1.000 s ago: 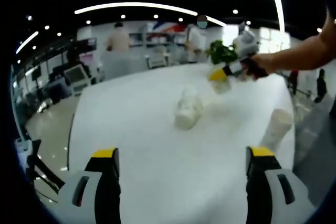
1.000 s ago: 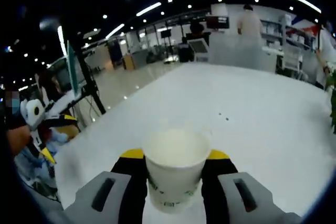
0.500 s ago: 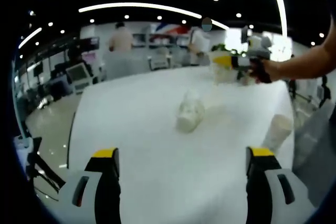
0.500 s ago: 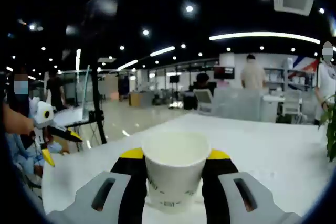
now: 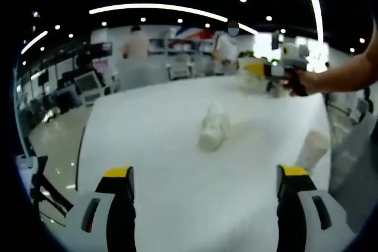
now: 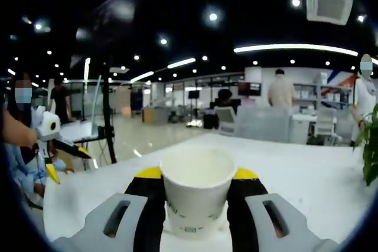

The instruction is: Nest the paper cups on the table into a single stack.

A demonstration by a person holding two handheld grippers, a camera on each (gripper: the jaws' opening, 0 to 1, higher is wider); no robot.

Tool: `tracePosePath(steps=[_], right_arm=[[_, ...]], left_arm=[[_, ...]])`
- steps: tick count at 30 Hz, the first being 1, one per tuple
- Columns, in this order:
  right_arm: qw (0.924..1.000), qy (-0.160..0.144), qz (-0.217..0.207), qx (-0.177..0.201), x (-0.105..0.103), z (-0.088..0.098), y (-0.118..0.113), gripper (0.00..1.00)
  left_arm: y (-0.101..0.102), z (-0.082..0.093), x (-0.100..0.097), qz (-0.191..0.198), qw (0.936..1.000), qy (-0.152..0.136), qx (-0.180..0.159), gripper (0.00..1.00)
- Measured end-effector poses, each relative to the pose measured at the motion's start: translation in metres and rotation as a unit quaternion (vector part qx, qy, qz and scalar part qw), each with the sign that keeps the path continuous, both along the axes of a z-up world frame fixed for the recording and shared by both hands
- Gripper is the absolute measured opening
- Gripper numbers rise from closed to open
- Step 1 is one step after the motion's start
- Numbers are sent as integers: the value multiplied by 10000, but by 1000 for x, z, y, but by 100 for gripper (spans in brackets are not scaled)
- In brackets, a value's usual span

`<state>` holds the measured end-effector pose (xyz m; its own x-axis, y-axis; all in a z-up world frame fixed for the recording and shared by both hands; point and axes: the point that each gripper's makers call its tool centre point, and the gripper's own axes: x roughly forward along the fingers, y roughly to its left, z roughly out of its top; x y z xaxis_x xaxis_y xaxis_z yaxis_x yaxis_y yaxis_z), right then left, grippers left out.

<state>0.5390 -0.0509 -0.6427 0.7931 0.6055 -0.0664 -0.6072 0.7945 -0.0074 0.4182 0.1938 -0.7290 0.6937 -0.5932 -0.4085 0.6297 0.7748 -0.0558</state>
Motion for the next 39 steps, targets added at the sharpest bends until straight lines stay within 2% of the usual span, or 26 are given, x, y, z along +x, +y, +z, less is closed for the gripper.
tracePosePath(steps=[8,16,39], right_arm=[[9999,-88,71,6,-4,4,2,37],[9997,-136,177,-52,-16,5,6,37],[9997,-198,174,1,-41,11,-1,37]], left_arm=[[0,2,0,41,10000,9,-65,99],[-1,6,-1,81,9999,-8,-110,99],[-3,13,-6,123,9998,-30,-159,99]])
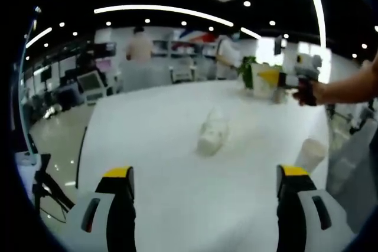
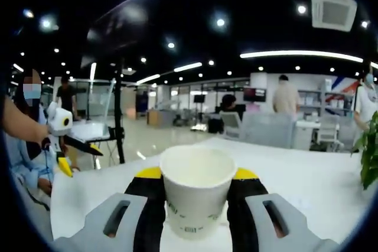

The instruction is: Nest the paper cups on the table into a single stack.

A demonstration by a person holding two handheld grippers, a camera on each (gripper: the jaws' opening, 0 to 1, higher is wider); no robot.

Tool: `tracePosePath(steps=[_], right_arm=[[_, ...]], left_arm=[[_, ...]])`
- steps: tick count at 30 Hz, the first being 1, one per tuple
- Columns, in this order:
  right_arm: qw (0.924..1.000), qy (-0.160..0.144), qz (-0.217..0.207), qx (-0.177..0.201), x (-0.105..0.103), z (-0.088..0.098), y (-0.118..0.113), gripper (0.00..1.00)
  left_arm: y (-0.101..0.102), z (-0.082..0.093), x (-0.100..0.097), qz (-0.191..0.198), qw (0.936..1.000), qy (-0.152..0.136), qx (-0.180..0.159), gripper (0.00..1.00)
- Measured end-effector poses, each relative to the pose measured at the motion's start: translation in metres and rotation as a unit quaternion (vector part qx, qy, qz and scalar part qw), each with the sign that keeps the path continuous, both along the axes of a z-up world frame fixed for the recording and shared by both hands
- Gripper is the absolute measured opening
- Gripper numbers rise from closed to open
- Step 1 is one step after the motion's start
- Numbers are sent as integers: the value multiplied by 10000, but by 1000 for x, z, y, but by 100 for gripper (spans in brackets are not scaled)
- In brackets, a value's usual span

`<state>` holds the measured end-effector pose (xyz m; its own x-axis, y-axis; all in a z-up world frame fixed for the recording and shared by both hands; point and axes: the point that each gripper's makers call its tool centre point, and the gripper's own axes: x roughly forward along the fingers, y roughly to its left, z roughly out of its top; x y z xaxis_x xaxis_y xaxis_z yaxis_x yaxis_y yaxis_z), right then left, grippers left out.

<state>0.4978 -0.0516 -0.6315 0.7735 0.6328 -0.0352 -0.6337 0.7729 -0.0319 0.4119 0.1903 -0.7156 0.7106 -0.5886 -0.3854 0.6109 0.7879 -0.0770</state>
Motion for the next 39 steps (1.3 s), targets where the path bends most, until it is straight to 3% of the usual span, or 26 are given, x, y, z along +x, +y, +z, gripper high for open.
tracePosePath(steps=[39], right_arm=[[9997,-143,163,62,-52,5,0,37]], left_arm=[[-6,19,-13,20,9999,-118,93,99]])
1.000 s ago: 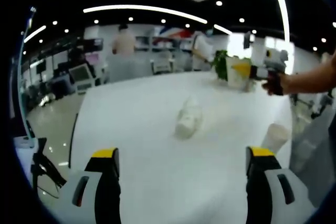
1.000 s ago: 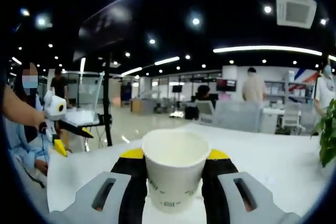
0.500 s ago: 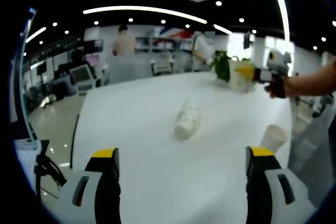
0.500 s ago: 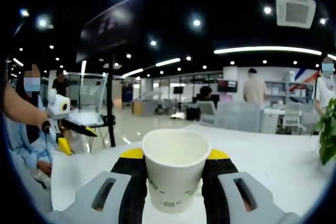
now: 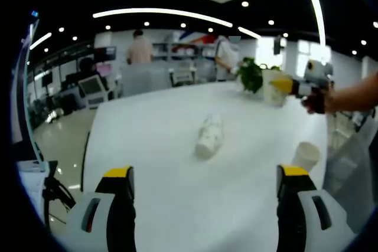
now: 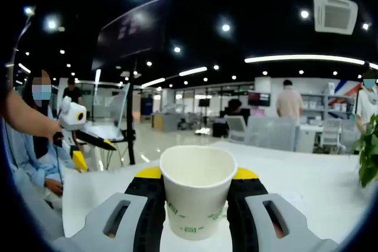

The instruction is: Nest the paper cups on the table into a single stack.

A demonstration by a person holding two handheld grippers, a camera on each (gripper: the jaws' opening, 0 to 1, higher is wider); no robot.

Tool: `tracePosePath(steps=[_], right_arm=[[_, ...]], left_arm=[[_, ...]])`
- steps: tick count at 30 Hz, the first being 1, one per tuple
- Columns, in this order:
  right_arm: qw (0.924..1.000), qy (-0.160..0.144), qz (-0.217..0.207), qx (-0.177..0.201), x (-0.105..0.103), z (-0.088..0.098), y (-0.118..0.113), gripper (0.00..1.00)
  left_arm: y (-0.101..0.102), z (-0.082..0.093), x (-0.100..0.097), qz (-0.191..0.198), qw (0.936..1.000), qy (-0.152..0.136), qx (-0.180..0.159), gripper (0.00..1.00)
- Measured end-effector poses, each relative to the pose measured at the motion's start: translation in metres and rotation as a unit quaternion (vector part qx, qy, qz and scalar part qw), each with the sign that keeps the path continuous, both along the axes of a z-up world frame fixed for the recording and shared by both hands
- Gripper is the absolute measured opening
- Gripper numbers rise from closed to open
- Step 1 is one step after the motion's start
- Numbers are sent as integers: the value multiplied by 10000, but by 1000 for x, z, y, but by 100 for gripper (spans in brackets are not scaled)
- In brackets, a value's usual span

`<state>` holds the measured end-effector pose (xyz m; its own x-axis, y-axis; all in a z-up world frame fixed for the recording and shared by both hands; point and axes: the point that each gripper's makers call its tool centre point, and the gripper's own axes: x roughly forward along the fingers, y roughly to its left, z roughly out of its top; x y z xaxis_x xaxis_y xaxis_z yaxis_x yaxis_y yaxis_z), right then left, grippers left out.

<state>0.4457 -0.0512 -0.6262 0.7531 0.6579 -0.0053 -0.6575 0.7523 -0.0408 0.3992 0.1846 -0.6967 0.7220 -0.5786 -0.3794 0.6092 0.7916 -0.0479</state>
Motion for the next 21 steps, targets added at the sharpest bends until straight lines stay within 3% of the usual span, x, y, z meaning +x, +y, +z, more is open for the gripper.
tracePosePath(steps=[21], right_arm=[[9999,-126,112,-13,-20,4,-3,37]], left_arm=[[-11,7,-7,-49,10000,-24,51,99]])
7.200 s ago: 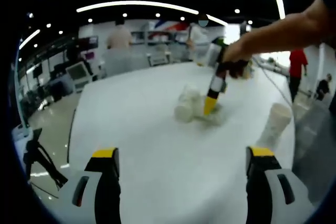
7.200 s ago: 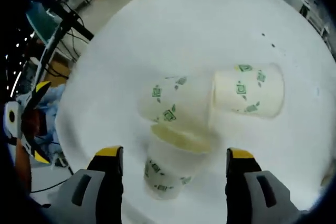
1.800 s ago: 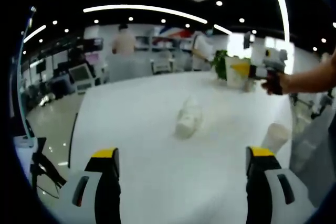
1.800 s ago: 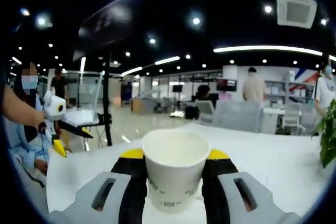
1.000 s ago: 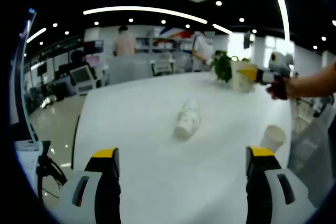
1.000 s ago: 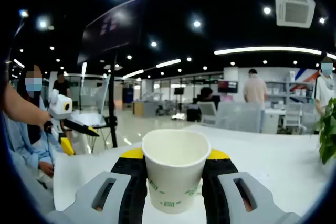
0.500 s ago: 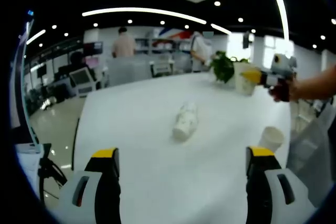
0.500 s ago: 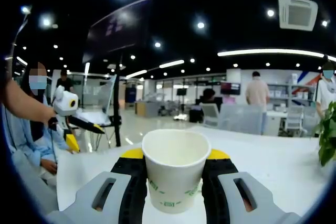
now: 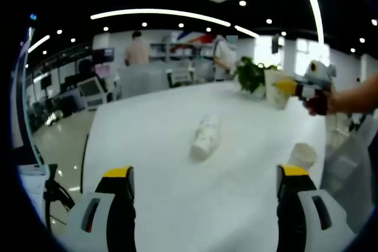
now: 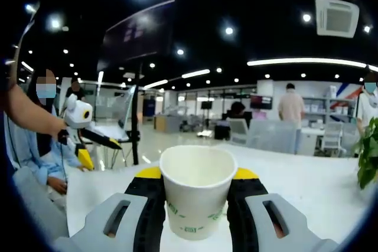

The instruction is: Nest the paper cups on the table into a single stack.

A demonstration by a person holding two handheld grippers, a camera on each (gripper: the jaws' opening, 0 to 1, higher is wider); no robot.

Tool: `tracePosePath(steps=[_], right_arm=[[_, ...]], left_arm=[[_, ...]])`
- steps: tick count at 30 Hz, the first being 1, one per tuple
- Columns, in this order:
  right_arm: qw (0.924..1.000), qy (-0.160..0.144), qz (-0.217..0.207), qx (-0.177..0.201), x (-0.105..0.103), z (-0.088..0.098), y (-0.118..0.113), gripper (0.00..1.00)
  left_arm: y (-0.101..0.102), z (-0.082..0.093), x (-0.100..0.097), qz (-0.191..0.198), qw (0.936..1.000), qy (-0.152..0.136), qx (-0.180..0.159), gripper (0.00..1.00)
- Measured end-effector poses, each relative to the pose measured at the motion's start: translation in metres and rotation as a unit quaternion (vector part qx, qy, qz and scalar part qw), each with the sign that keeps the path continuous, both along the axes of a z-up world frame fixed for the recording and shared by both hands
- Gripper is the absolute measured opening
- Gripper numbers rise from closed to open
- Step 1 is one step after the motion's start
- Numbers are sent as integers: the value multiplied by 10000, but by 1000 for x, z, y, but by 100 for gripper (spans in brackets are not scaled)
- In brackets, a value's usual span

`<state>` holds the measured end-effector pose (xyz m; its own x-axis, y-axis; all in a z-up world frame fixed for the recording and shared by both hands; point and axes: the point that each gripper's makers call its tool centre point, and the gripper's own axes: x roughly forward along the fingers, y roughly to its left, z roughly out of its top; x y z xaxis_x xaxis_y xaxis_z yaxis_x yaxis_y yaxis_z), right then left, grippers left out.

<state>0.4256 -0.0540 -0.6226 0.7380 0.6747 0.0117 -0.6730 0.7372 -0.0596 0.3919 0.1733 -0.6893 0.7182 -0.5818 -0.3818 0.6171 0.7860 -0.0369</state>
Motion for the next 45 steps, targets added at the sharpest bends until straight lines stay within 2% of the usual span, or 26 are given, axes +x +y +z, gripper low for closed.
tracePosePath(steps=[13,21,33,45], right_arm=[[10000,-43,58,24,-13,0,-2,37],[9999,-2,156,-3,-26,-7,-1,37],[9997,-42,242,-56,-44,-8,-5,37],[9992,-75,380,-74,-63,-8,-1,37]], left_arm=[[-9,4,-6,-55,10000,-33,60,99],[-17,6,-11,-62,10000,-46,40,99],[-28,-3,-17,-146,9999,35,38,99],[-27,-3,-20,-119,9999,31,43,99]])
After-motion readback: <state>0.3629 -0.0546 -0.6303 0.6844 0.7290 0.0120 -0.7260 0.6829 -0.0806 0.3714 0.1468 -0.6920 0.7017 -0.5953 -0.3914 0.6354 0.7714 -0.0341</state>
